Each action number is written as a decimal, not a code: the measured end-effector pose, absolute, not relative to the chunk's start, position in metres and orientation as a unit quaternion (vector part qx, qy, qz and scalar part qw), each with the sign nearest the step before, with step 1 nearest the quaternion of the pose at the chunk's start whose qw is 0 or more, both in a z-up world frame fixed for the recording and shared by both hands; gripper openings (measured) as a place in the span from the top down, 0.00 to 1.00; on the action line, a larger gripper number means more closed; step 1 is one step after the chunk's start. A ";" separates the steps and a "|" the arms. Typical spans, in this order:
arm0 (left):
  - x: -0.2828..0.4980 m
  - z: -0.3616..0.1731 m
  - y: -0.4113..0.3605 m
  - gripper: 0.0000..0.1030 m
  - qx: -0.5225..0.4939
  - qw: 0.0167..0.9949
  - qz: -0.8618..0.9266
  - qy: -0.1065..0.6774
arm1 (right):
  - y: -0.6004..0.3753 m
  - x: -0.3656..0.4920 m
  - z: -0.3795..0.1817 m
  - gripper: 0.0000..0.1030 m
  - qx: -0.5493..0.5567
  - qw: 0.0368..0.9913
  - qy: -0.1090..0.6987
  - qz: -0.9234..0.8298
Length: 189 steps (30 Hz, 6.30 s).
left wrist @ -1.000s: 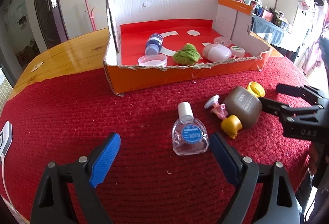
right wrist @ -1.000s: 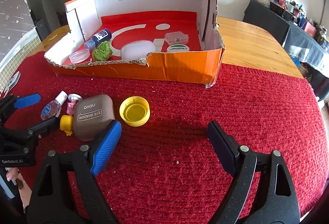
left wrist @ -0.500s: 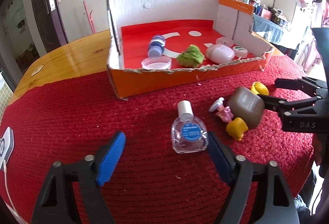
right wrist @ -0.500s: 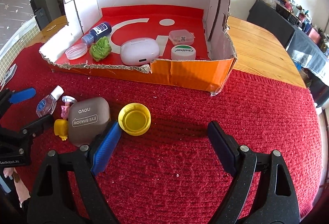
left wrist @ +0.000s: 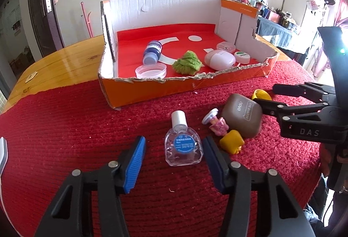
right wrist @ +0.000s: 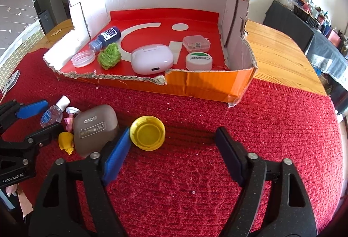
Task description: Organize objects
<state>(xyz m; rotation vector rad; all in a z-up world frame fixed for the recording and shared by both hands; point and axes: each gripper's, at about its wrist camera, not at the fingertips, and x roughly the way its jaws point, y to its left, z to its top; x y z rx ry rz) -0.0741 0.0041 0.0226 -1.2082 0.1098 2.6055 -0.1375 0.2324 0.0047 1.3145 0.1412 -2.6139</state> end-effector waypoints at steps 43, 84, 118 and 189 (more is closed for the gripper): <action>-0.059 0.031 0.004 0.66 -0.417 0.163 0.894 0.016 | 0.222 -0.106 0.031 0.72 0.398 0.168 0.029 -0.902; -0.053 0.042 0.008 0.66 -0.382 0.162 0.910 0.017 | 0.236 -0.102 0.017 0.72 0.408 0.158 0.024 -0.899; -0.226 0.082 0.042 0.66 -0.443 0.251 0.859 0.059 | 0.200 -0.256 0.059 0.72 0.438 0.244 0.125 -0.856; -0.257 0.035 0.061 0.66 -0.507 0.245 0.821 0.100 | 0.180 -0.297 0.038 0.72 0.526 0.279 0.174 -0.784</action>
